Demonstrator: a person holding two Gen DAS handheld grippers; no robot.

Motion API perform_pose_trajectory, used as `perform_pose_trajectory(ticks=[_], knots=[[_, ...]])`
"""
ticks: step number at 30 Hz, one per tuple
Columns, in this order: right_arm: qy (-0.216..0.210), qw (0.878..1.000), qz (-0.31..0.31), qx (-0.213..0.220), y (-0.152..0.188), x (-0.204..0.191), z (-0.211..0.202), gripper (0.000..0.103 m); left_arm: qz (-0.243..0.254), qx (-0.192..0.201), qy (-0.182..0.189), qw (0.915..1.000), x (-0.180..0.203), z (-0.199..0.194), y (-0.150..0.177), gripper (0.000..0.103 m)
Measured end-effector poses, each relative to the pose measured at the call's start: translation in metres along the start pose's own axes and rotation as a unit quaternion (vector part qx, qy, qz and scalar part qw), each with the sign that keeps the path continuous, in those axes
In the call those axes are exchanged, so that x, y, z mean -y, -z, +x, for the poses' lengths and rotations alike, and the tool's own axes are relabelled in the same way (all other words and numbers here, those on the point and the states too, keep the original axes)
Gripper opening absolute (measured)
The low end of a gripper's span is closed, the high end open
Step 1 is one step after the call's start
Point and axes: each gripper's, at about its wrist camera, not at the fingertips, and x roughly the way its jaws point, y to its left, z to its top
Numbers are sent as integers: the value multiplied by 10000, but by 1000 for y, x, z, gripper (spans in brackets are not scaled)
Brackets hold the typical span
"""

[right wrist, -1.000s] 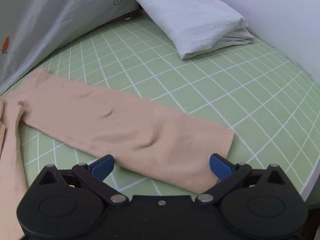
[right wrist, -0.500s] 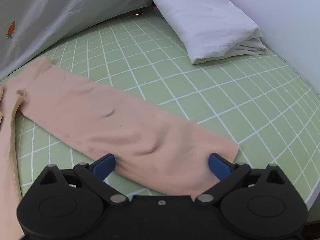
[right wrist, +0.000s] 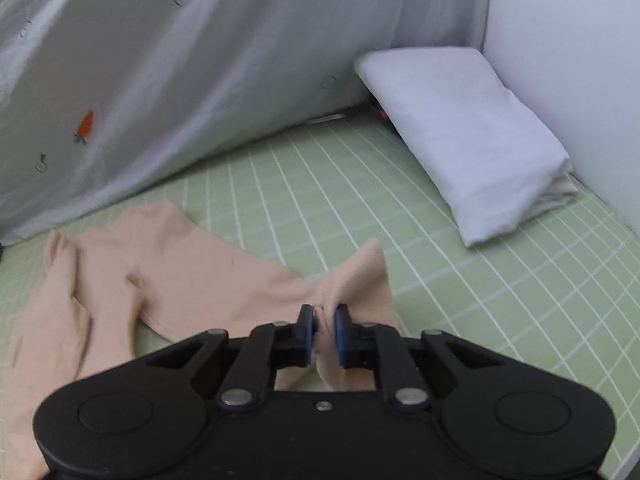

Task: Fold clothes

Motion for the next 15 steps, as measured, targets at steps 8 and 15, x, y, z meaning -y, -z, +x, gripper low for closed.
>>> perform_pose_trajectory(ticks=[8,15], knots=[[-1224,9919,-290,177,-35,-108,16,12,-233,-199,71,9995,-17,53,-31,96],[-2768,9576,-597,-529,-31,-220,56,48,-459,-568,-80,9973,-29,102,-46,96]])
